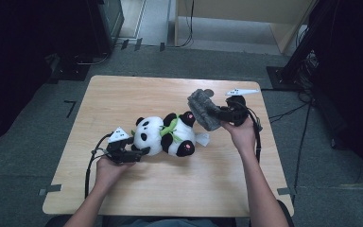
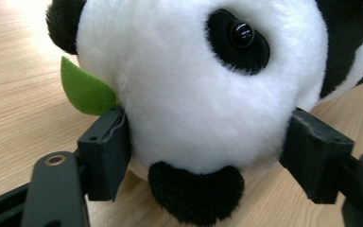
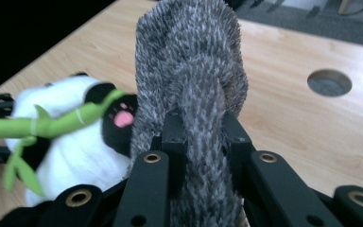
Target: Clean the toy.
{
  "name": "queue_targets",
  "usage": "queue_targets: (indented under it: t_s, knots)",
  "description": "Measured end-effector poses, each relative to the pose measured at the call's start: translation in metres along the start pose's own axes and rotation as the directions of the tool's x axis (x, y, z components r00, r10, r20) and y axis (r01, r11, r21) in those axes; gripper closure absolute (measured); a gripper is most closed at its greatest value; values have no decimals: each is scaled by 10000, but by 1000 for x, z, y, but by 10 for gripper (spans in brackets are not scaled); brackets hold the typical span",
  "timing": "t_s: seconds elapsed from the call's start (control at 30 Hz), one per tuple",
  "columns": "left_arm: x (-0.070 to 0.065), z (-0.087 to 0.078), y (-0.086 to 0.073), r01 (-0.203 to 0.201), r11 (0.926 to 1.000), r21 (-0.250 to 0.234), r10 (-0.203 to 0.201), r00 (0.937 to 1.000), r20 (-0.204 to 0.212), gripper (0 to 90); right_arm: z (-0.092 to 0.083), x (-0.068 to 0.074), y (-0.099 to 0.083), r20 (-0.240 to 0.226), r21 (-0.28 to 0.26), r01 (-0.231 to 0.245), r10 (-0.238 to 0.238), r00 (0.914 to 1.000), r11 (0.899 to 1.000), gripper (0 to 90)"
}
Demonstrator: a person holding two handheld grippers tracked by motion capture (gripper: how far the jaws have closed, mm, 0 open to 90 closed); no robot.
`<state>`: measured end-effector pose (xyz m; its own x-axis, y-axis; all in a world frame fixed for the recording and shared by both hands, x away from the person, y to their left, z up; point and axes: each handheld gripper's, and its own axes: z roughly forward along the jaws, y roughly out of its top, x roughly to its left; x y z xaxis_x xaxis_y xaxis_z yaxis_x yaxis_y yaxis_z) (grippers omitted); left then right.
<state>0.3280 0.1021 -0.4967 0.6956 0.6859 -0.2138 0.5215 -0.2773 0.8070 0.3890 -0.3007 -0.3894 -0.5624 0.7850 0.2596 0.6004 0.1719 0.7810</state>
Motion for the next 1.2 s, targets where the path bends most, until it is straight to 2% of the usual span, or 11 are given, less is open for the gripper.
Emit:
queue_targets:
  t_s: [0.13,0.3,0.33,0.37,0.63,0.77,0.8,0.83,0.97,1.07,1.2]
  knots:
    - [0,1,0,-69,10000,-43,69,10000,-3,200,-7,6,7,-217,-278,110,-116,9997,9996,769]
    - [0,1,0,-36,10000,-88,36,10000,-1,182,-12,26,20,-924,-647,279,-338,9951,9975,767]
    - [0,1,0,-36,10000,-88,36,10000,-1,180,-12,26,20,-924,-647,279,-338,9951,9975,767]
    - [0,1,0,-21,9999,-110,21,10000,5,178,-11,32,22,-1144,-660,383,-457,9924,9971,767]
    - [-1,1,-1,-16,9999,-123,15,10000,-24,167,4,56,26,-1669,-514,896,-970,9812,9947,765]
    - [0,1,-1,-61,9999,-96,61,10000,-12,167,15,53,22,-1673,-145,781,-794,9827,9968,765]
    - [0,1,-1,-60,9999,-87,60,10000,-16,166,22,47,18,-1583,234,604,-560,9858,9979,765]
    - [0,1,-1,-19,10000,-82,19,10000,-11,167,25,44,16,-1502,313,552,-499,9874,9980,764]
    - [0,1,-2,-18,10000,-86,18,10000,-23,167,28,32,9,-1230,376,317,-269,9920,9988,763]
    - [0,1,-2,-17,10000,-82,17,10000,-29,166,26,27,8,-1236,366,135,-89,9923,9992,760]
    - [0,1,-2,4,10000,-87,-4,10000,-17,166,23,20,5,-1008,385,122,-83,9949,9992,757]
